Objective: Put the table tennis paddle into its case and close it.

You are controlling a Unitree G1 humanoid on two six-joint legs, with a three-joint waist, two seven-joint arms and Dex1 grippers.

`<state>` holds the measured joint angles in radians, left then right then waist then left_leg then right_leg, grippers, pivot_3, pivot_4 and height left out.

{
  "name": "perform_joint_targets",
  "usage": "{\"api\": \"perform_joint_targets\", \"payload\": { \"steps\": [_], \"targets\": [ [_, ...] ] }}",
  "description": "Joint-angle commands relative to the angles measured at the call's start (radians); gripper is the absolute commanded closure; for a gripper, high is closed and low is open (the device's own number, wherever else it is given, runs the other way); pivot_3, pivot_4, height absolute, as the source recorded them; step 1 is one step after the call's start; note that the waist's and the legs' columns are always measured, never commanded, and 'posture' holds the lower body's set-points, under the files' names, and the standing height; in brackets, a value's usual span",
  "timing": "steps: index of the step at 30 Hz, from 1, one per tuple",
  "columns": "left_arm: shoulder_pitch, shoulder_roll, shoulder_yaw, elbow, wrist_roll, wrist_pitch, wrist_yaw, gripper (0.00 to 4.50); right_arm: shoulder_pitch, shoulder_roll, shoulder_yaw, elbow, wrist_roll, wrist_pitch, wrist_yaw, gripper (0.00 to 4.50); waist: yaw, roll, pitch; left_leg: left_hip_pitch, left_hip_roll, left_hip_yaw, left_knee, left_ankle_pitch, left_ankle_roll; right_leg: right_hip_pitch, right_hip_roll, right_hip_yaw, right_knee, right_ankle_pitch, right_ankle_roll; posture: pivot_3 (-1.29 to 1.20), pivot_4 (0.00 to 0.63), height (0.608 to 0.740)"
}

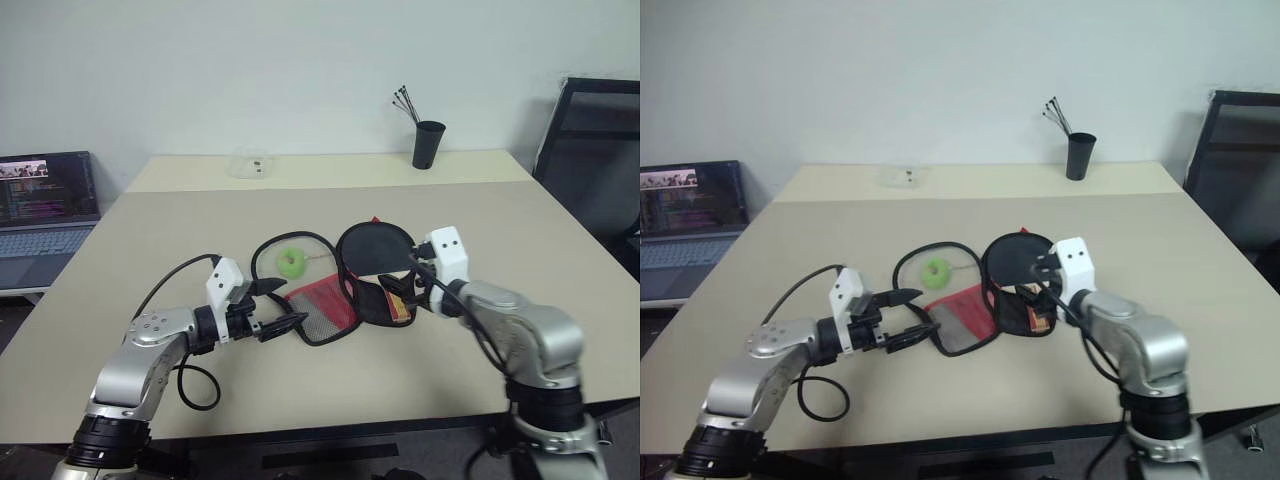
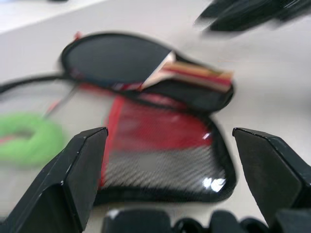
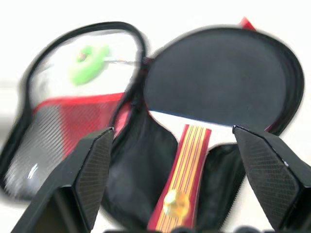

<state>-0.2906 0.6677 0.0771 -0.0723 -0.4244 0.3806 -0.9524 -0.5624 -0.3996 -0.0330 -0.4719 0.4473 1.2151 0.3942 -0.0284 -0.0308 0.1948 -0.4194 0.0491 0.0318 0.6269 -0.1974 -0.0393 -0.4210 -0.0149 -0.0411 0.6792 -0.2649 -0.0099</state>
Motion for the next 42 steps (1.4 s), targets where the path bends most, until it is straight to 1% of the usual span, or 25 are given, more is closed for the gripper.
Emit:
{"api": "perform_joint_targets", "payload": {
  "steps": [1,3,6,10,13,14,17,24,28,33,36,39,42],
  "targets": [
    [0.004,0.029,0.032,0.027,0.017,-0.035,-0.009,0.0,0.003,-0.12,-0.011,-0.09,0.081,-0.084,0.177,0.24,0.0,0.0,0.0,0.0,0.0,0.0,0.0,0.0,0.0,0.0,0.0,0.0,0.0,0.0,0.0,0.0,0.15,0.74],
    [0.006,0.039,0.025,0.057,0.034,-0.055,-0.018,0.0,0.004,-0.162,-0.019,-0.093,0.107,-0.105,0.22,0.24,-0.001,0.0,0.0,0.001,0.001,0.0,0.0,0.0,0.0,0.0,0.0,0.0,0.0,0.0,0.0,0.0,0.15,0.74],
    [-0.017,0.029,0.001,0.158,0.087,-0.101,-0.003,0.55,0.004,-0.234,-0.048,-0.105,0.177,-0.12,0.317,0.19,0.0,0.0,0.0,0.002,0.002,0.001,0.0,0.0,0.0,0.0,-0.001,-0.001,0.001,0.0,0.0,0.0,0.15,0.74],
    [-0.055,0.02,-0.021,0.251,0.153,-0.144,0.027,1.96,0.014,-0.273,-0.036,-0.094,0.186,-0.152,0.337,0.19,0.002,-0.001,0.0,0.001,0.001,0.001,0.0,0.0,0.0,0.0,-0.001,-0.001,0.0,0.0,0.0,0.0,0.15,0.74],
    [-0.057,0.012,-0.012,0.271,0.155,-0.137,0.041,3.0,0.022,-0.276,-0.041,-0.091,0.182,-0.165,0.323,0.19,0.003,-0.001,0.0,0.001,0.0,0.001,0.0,0.0,0.0,0.0,-0.003,-0.001,0.0,0.0,0.0,0.0,0.15,0.74],
    [-0.059,0.007,-0.013,0.284,0.163,-0.138,0.051,3.44,0.026,-0.276,-0.041,-0.092,0.182,-0.17,0.319,0.19,0.003,-0.001,0.0,0.001,0.0,0.001,0.0,0.0,0.0,0.0,-0.003,0.0,0.0,0.0,0.0,0.0,0.15,0.74],
    [-0.075,-0.008,-0.022,0.315,0.182,-0.152,0.069,4.45,0.033,-0.275,-0.038,-0.093,0.181,-0.179,0.315,0.19,0.003,-0.002,0.001,0.001,0.0,0.001,0.0,0.0,0.0,0.0,-0.004,0.0,0.0,0.0,0.0,0.0,0.15,0.74],
    [-0.232,-0.143,-0.075,0.431,0.203,-0.167,0.092,4.45,0.035,-0.277,-0.026,-0.073,0.169,-0.21,0.313,0.19,0.018,-0.002,0.0,0.0,-0.001,0.002,0.001,0.0,0.0,0.001,-0.003,-0.002,0.001,0.0,0.0,0.0,0.15,0.74],
    [-0.329,-0.186,-0.103,0.464,0.22,-0.189,0.079,4.45,0.038,-0.291,-0.033,-0.061,0.164,-0.223,0.317,0.19,0.025,-0.003,0.001,-0.001,-0.001,0.003,0.002,0.0,0.0,0.001,-0.001,-0.001,0.0,0.0,0.0,0.0,0.15,0.74],
    [-0.481,-0.254,-0.154,0.433,0.214,-0.174,0.042,4.45,0.065,-0.333,-0.079,-0.063,0.179,-0.217,0.32,0.19,0.028,-0.003,0.001,-0.002,-0.002,0.002,0.003,0.0,0.0,0.001,0.0,-0.003,0.0,0.001,0.001,0.0,0.15,0.74],
    [-0.539,-0.296,-0.187,0.461,0.232,-0.178,0.032,4.45,0.091,-0.361,-0.104,-0.058,0.185,-0.215,0.323,0.19,0.029,-0.004,0.001,-0.002,-0.002,0.002,0.003,0.0,0.0,0.001,0.0,-0.002,0.0,0.001,0.001,0.0,0.15,0.74],
    [-0.608,-0.37,-0.244,0.58,0.28,-0.208,0.036,4.45,0.121,-0.389,-0.135,-0.04,0.176,-0.219,0.321,0.19,0.028,-0.004,0.001,-0.002,-0.002,0.002,0.003,0.0,0.0,0.001,0.0,-0.002,-0.001,0.001,0.001,0.0,0.15,0.74],
    [-0.657,-0.424,-0.261,0.711,0.321,-0.254,0.062,4.45,0.132,-0.401,-0.15,-0.027,0.171,-0.219,0.309,0.19,0.025,-0.004,0.001,-0.001,-0.002,0.002,0.003,0.0,0.0,0.001,0.001,-0.002,0.0,0.001,0.001,0.0,0.15,0.74]
  ]
}}
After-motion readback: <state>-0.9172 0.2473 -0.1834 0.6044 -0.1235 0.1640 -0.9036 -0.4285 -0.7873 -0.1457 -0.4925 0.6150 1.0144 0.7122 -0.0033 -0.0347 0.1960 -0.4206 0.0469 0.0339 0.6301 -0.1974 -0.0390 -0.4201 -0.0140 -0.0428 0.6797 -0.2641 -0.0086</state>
